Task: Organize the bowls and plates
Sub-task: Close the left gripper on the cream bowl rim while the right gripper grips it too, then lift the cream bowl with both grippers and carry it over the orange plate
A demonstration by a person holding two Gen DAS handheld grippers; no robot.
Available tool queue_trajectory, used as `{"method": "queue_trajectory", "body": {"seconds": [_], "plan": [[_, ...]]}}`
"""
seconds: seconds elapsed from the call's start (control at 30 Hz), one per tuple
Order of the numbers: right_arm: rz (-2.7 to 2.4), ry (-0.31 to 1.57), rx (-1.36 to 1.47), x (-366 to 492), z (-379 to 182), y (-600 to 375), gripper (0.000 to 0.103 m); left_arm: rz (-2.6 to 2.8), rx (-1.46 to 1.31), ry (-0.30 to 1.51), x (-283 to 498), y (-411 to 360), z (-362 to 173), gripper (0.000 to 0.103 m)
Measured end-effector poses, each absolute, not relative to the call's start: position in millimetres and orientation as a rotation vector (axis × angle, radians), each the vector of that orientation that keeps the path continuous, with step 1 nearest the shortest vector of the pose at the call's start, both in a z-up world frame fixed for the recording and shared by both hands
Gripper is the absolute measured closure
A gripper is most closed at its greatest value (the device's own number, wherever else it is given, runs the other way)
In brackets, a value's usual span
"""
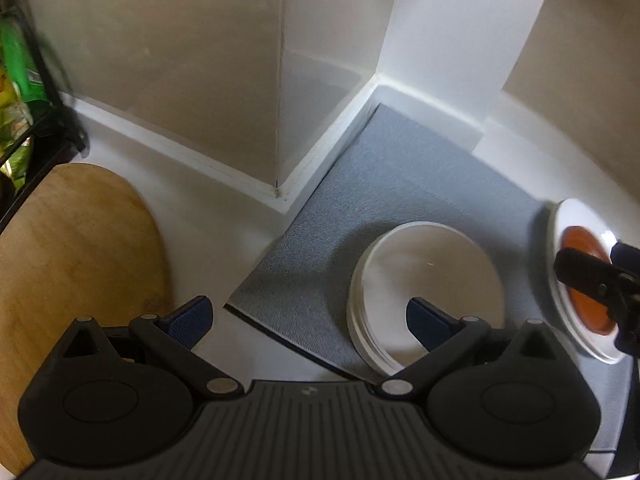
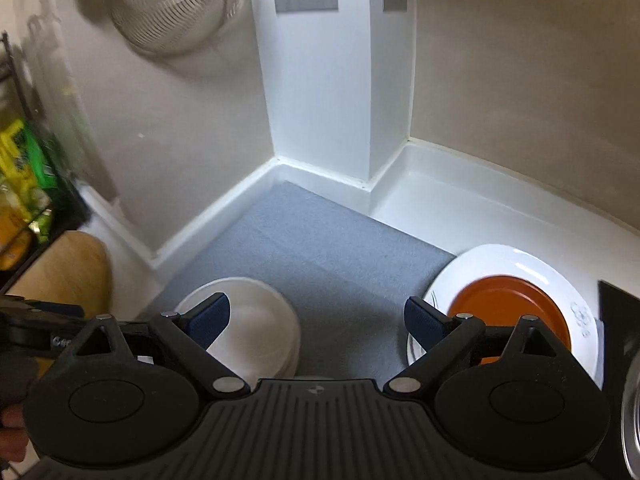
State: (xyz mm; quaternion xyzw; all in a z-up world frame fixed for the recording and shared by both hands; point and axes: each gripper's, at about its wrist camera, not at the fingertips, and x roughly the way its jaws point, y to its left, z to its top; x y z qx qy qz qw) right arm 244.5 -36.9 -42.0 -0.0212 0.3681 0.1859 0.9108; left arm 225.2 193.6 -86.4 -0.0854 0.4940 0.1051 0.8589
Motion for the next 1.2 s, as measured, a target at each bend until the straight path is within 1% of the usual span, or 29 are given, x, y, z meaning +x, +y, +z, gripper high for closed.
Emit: {"method": "queue_trajectory", "body": {"seconds": [0.23, 0.43, 0.63, 0.7, 0.73, 0.77, 0.8, 0.83, 0.87, 0.9, 0.93, 0.97, 1.07, 1.2], "plan": [[0.39, 0.91, -0.102, 292, -82, -20, 0.008, 0.248, -0.17, 1.111, 253, 192, -109, 0.0], [0.413, 1.015, -0.122, 307, -106, -10, 0.008, 0.259, -0.158, 1.163, 265, 191, -128, 0.0], [0.423, 1.065, -0.119, 308, -117, -6, 0.008, 0.301, -0.175, 1.171, 268, 192, -135, 0.0], [0.426, 1.069, -0.124, 307, -119, -2, 0.01, 0.322, -0.157, 1.157, 267, 190, -134, 0.001], [0.431, 1.064, -0.126, 305, -119, -1, 0.013, 0.318, -0.148, 1.145, 265, 188, -134, 0.002], [0.439, 1.058, -0.128, 304, -118, 0, 0.018, 0.3, -0.144, 1.14, 263, 186, -133, 0.01], [0.449, 1.052, -0.128, 303, -118, 0, 0.023, 0.279, -0.149, 1.143, 262, 185, -131, 0.029], [0.46, 1.05, -0.129, 302, -118, 1, 0.04, 0.258, -0.161, 1.148, 261, 184, -131, 0.042], [0.472, 1.048, -0.13, 300, -118, 2, 0.062, 0.232, -0.189, 1.153, 260, 184, -130, 0.062], [0.48, 1.048, -0.13, 299, -118, 3, 0.072, 0.212, -0.237, 1.154, 259, 186, -129, 0.082], [0.495, 1.041, -0.111, 299, -117, 3, 0.084, 0.203, -0.273, 1.155, 257, 184, -127, 0.091], [0.519, 1.022, -0.077, 296, -114, 2, 0.093, 0.21, -0.27, 1.153, 256, 183, -125, 0.092], [0.524, 0.966, -0.05, 289, -105, 4, 0.093, 0.227, -0.221, 1.088, 250, 178, -111, 0.092], [0.541, 0.882, -0.033, 278, -86, 2, 0.093, 0.214, -0.226, 1.025, 241, 181, -86, 0.092]]}}
